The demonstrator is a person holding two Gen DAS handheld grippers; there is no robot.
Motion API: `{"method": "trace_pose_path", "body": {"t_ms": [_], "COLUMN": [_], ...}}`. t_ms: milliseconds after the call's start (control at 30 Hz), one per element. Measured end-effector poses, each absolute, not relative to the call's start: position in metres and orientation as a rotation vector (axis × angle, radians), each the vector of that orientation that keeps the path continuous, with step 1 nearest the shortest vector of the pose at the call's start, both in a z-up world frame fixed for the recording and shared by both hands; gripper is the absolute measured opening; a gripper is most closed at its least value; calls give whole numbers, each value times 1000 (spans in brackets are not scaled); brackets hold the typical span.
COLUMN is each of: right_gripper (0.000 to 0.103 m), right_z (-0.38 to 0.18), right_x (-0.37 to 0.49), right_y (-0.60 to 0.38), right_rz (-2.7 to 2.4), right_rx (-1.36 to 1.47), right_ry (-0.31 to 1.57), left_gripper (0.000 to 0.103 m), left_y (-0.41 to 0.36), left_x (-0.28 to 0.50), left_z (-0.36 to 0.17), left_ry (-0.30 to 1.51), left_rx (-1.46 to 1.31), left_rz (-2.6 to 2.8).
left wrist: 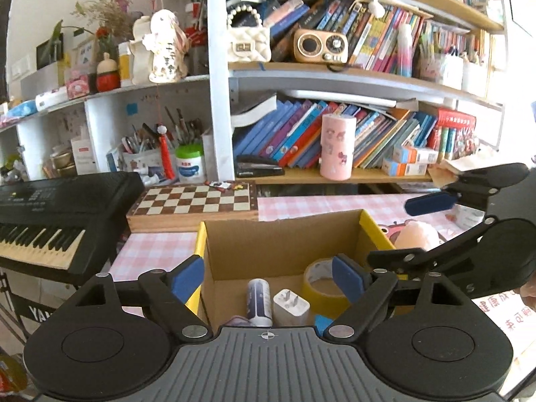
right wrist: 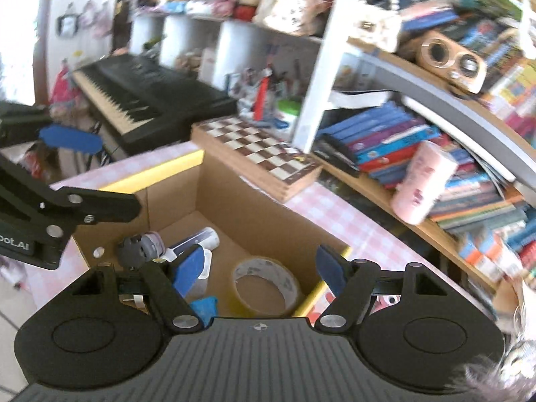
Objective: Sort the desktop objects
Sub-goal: 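Lower both tools into the yellow box and open them to release the items, then withdraw both empty tools from the box and move toward the plush pig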
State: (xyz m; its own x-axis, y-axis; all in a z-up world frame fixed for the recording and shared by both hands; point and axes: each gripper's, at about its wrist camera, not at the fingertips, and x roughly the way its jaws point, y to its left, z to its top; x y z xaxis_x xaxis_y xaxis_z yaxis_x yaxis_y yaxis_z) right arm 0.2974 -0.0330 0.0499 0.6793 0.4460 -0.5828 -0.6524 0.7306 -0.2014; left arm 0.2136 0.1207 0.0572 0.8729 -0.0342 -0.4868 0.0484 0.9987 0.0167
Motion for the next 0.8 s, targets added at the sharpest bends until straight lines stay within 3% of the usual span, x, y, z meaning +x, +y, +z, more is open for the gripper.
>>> {"method": "trace_pose_path", "body": {"t_ms": [800], "right_gripper": [72], "right_z": [43], "right_x": [177], "right_y": [-73], "right_rz": [354], "right_rx": [-153], "right_ry": [524], "left_gripper": [89], "left_y": [127], "left_x": [116], "left_z": [39], "left_ry": [508], "left_rx": [-67], "left_rz": [-6]}}
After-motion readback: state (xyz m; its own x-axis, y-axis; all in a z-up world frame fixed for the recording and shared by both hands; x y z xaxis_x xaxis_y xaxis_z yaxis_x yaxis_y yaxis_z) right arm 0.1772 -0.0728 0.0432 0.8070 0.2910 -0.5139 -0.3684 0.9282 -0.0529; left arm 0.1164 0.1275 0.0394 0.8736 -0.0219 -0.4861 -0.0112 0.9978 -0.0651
